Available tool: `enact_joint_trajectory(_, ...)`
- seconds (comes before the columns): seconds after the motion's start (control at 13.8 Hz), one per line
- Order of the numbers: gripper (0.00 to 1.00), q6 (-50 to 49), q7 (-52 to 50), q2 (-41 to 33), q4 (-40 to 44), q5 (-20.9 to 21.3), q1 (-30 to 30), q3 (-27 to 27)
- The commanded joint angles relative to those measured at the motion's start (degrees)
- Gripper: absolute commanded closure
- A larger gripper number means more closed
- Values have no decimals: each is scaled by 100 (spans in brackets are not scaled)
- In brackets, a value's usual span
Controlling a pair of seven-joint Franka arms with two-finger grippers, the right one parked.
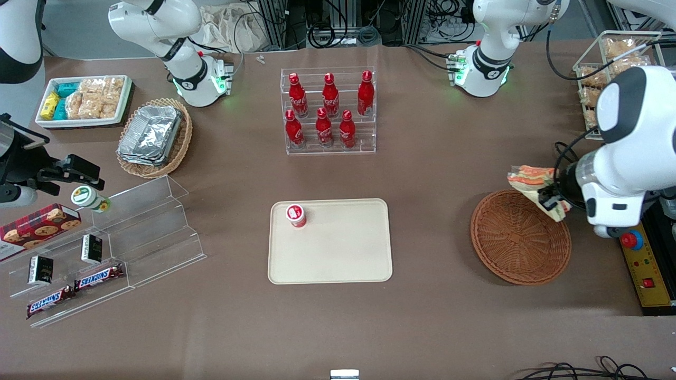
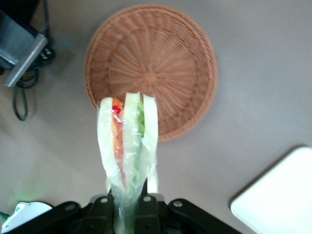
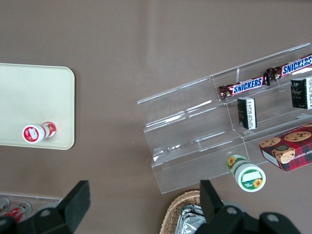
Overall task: Place sandwich from basket to tray
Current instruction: 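Carry the sandwich over to the cream tray with the left gripper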
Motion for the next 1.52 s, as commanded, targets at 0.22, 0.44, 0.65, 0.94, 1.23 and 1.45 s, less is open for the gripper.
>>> enact_joint_trajectory(0.22,92,-231,925,270,184,103,-14,-933)
enact_joint_trajectory(0.44,99,-169,1047,481,228,278,-320,-1155)
enact_joint_trajectory(0.65,99,-160,1154,884,587,305,-743,-1146)
enact_joint_trajectory(0.94,100,390,1250,1439,897,305,-1085,-1155)
enact_joint_trajectory(1.23,100,1393,1119,1939,861,839,-1656,-1137)
enact_joint_trajectory(1.45,100,2149,287,2449,852,1657,-2018,-1137)
